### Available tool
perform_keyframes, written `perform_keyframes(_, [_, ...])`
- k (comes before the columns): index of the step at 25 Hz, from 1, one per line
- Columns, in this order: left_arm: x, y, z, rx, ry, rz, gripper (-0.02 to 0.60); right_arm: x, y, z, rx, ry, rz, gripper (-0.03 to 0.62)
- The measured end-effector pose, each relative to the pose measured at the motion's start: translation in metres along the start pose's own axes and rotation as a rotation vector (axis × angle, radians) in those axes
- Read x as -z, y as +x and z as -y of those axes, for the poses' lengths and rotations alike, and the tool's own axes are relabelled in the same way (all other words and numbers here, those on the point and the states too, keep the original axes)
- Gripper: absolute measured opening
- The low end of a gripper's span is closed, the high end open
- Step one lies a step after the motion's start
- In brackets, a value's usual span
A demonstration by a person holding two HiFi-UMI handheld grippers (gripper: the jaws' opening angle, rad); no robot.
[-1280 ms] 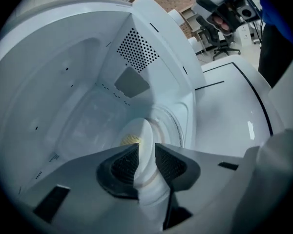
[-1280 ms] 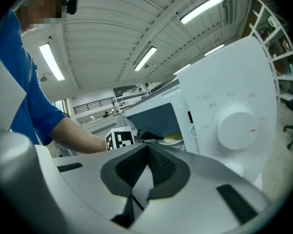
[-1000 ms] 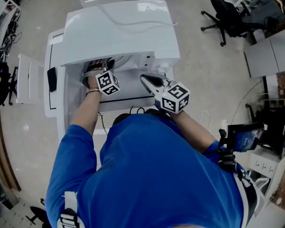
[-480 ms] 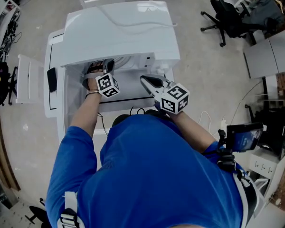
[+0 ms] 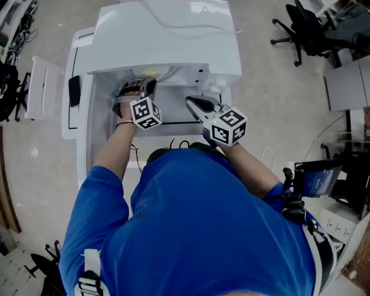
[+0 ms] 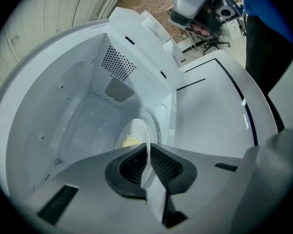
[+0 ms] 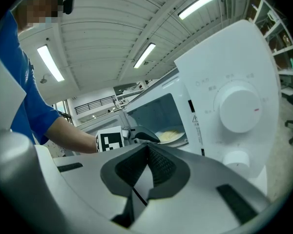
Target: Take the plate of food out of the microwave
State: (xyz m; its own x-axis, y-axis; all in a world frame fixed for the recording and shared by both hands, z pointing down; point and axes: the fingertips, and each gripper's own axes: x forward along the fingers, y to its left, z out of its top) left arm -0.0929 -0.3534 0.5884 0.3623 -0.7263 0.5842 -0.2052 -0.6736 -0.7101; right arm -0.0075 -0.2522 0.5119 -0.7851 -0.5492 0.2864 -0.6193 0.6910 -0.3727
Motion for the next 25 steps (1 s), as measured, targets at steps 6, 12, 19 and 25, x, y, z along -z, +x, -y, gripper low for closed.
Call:
perform_keyframes(6, [-0.004,-0.012,0.013,0.007,-0.004,-0.003,0.035,0.008,0.001,-0.002,-0.016,0.019,-0.008,0.002])
perform_keyframes(12, [-0.006,-0.022,0.023,0.010,-0.004,-0.007,0.035,0.014,0.002,-0.003,-0.024,0.045,-0.011,0.002])
perform_keyframes(19, [-0.007,-0.026,0.028,0.011,-0.020,-0.004,0.035,0.021,0.008,-0.002,-0.030,0.114,-0.009,0.002])
perform_keyframes(25, [-0.005,-0.029,0.028,0.014,-0.053,0.007,0.035,0.021,0.015,-0.001,-0.033,0.158,-0.006,0.002])
